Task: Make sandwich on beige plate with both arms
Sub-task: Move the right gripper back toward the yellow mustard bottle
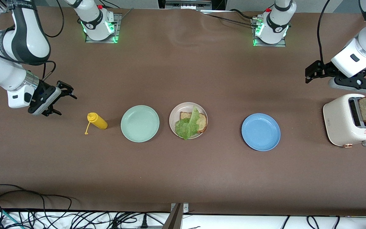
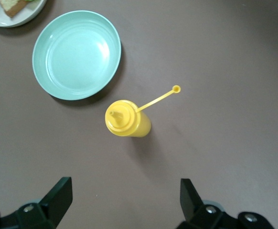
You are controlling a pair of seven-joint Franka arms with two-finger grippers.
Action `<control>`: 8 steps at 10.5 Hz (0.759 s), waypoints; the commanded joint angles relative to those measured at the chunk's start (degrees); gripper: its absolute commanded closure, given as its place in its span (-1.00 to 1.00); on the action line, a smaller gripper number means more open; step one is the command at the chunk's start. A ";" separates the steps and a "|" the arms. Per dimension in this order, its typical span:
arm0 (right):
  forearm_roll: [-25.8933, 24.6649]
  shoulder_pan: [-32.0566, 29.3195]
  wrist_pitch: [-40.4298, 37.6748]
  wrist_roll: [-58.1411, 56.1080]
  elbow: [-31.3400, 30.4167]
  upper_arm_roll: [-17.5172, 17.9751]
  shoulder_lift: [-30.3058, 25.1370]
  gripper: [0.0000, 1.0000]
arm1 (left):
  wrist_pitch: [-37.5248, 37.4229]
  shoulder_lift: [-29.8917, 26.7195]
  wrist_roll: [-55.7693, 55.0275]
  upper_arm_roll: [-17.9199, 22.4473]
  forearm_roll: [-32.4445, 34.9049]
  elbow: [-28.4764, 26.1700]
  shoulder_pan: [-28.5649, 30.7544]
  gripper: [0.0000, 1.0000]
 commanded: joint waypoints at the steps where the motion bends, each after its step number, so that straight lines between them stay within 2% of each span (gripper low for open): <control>1: 9.21 -0.85 1.74 -12.03 -1.97 -0.47 1.51 -1.00 | -1.02 0.15 0.18 0.23 -1.41 0.70 0.32 -1.00; 5: 16.36 -1.02 1.92 -23.04 -1.97 -2.40 5.56 -1.00 | -1.02 0.24 0.53 0.23 -1.41 0.87 0.94 -1.00; 8: 24.17 -0.85 2.09 -34.11 -1.70 -3.54 9.69 -1.00 | -1.02 0.24 0.53 0.23 -1.41 0.79 0.94 -1.00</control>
